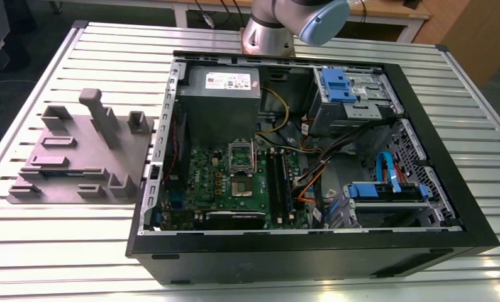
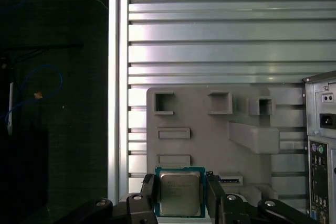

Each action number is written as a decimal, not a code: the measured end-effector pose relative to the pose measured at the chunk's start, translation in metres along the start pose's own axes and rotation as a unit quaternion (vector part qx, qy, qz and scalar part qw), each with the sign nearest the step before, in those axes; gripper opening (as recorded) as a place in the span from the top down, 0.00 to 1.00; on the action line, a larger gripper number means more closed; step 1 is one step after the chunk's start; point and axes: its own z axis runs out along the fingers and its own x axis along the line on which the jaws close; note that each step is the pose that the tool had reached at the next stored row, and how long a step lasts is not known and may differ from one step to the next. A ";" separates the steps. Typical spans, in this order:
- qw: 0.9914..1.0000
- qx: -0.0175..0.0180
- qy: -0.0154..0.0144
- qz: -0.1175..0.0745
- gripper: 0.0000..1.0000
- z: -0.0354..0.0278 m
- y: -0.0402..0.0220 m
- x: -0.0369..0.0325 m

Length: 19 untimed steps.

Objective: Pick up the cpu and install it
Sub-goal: 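Pick up the cpu and move it towards the insertion slot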

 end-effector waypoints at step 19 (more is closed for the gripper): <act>1.000 0.000 0.000 0.000 0.53 -0.0005 0.0002 -0.0081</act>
